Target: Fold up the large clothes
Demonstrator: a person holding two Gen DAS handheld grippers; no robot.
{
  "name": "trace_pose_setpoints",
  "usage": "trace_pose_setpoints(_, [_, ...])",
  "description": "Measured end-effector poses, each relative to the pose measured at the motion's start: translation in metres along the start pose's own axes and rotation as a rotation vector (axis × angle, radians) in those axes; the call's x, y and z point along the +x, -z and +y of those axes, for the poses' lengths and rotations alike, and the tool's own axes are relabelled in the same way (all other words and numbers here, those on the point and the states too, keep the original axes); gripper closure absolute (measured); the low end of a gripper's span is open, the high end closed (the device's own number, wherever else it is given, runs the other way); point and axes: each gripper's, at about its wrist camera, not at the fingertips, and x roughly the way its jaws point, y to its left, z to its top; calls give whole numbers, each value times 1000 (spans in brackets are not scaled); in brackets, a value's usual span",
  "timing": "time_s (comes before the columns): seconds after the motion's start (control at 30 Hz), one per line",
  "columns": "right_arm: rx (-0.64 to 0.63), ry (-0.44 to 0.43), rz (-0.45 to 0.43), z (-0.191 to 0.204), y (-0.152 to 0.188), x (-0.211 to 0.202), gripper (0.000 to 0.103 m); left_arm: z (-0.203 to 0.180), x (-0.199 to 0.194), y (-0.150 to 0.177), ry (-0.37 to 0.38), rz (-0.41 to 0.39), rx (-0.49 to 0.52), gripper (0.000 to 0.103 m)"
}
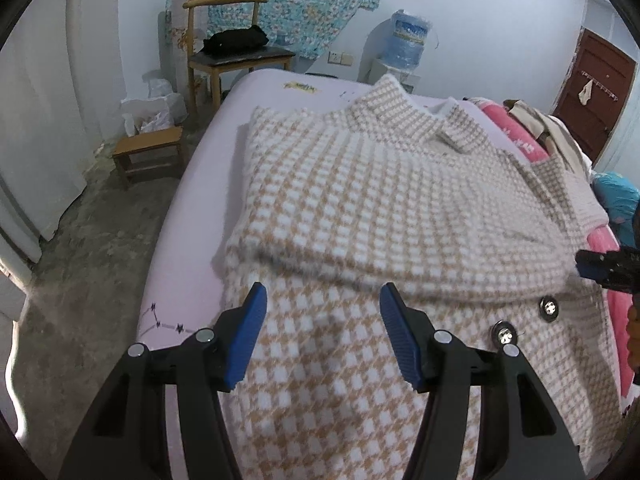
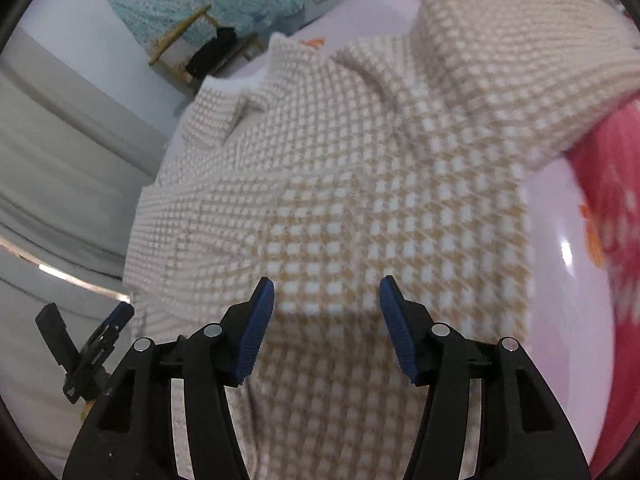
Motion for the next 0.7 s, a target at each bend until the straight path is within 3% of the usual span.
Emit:
trace_pose_setpoints(0.13, [-35, 21, 40, 11, -5, 20, 69, 4, 6, 3, -26, 12, -3, 45])
trace_pose_setpoints(0.2, [-70, 70, 39, 18, -12, 25, 92, 6, 8, 3, -31, 11, -10, 45])
trace_pose_setpoints(0.23, [-74, 69, 41, 21, -17, 28, 95, 7, 9, 3, -31, 10, -14, 45])
trace_pose_setpoints(0.37, [-149, 96, -48, 52, -60, 17, 98, 8, 13, 4, -32, 9, -28, 45])
trace_pose_setpoints(0.53, [-322, 8, -298, 137, -113, -47, 98, 8, 13, 5, -28, 2, -38, 45])
trace_pose_setpoints(0.6, [-358, 2, -363, 146, -118, -64, 98, 9, 12, 5, -25, 1, -45, 45])
trace_pose_setpoints(0.7, [-324, 38, -336, 121, -111, -54, 98, 12, 11, 8, -16, -2, -54, 45])
